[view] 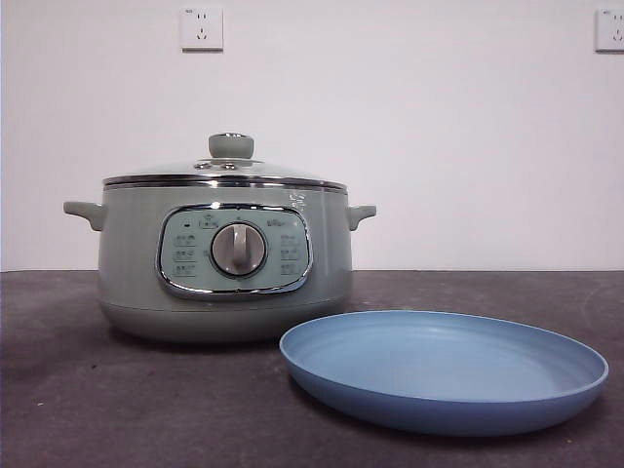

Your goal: Take the potato out from the steamer,put the potato on the plate,close the lid

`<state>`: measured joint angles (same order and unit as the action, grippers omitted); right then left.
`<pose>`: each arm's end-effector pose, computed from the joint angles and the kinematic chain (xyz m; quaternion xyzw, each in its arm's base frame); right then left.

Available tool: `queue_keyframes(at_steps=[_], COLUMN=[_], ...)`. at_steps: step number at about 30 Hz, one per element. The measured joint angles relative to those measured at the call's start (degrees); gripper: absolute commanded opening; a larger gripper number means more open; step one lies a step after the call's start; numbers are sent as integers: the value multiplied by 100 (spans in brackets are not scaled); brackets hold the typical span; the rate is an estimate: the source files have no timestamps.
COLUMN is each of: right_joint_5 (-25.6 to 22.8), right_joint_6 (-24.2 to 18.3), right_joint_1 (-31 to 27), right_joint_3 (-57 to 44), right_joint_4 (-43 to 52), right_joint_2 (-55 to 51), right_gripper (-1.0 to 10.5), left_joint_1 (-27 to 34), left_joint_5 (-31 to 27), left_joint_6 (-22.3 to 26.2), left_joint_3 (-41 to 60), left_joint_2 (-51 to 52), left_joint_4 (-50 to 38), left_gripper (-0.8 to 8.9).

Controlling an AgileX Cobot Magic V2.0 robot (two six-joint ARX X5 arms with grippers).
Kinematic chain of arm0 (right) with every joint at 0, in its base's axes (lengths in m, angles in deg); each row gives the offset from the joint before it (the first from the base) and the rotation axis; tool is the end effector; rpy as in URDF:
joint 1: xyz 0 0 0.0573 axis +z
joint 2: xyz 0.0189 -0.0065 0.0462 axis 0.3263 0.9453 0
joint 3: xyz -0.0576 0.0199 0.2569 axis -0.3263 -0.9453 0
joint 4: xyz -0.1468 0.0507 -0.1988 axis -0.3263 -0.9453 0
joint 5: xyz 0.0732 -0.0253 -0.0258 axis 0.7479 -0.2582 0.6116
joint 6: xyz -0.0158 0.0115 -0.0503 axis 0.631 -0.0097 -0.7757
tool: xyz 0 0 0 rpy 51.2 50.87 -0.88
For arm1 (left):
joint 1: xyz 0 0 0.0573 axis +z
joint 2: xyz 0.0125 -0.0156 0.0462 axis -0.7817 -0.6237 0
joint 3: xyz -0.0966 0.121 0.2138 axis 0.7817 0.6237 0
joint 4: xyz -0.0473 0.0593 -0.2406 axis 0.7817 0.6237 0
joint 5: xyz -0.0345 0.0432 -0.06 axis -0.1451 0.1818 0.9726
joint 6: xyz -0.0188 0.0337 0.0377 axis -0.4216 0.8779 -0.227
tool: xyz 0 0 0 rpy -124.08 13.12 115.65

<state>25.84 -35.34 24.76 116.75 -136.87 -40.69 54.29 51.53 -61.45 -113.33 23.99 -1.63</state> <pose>0.1009 0.0277 0.3348 0.0865 0.2679 0.3481 0.8942 0.0912 -0.0136 0.3195 -0.1056 0.2295 -0.2956 0.9213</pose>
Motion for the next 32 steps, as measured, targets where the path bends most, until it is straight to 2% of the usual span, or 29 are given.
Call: queue_keyframes(at_steps=[5, 8, 9, 10, 12, 13, 14, 15, 16, 25, 32], right_joint_5=[28, 31, 24, 24, 22, 22, 22, 22, 22, 22, 20], right_joint_6=[-577, -730, -761, -767, -804, -804, -807, -807, -807, -782, -741], right_joint_1=[170, 227, 247, 254, 254, 254, 254, 254, 254, 254, 254], right_joint_3=[570, 643, 645, 645, 645, 645, 645, 645, 645, 645, 645], right_joint_4=[-603, -658, -660, -662, -662, -662, -662, -662, -662, -662, -664], right_joint_2=[420, 520, 540, 560, 588, 597, 599, 608, 612, 612, 634], right_gripper=[-11, 12, 26, 74, 287, 404, 520, 592, 614, 602, 599], left_joint_1=[-79, -107, -107, -107, -107, -107, -107, -107, -107, -107, -232], left_joint_5=[136, 138, 136, 136, 133, 131, 131, 131, 131, 118, -284], left_joint_6=[310, 400, 409, 413, 424, 428, 433, 446, 448, 448, 468], left_joint_3=[-409, -468, -472, -474, -474, -474, -474, -474, -474, -474, -643], left_joint_2=[-293, -304, -304, -304, -304, -304, -304, -304, -304, -304, -719], left_joint_4=[341, 387, 396, 398, 439, 448, 448, 448, 448, 337, -162], left_gripper=[-3, 10, 62, 155, 486, 613, 697, 705, 705, 690, 691])
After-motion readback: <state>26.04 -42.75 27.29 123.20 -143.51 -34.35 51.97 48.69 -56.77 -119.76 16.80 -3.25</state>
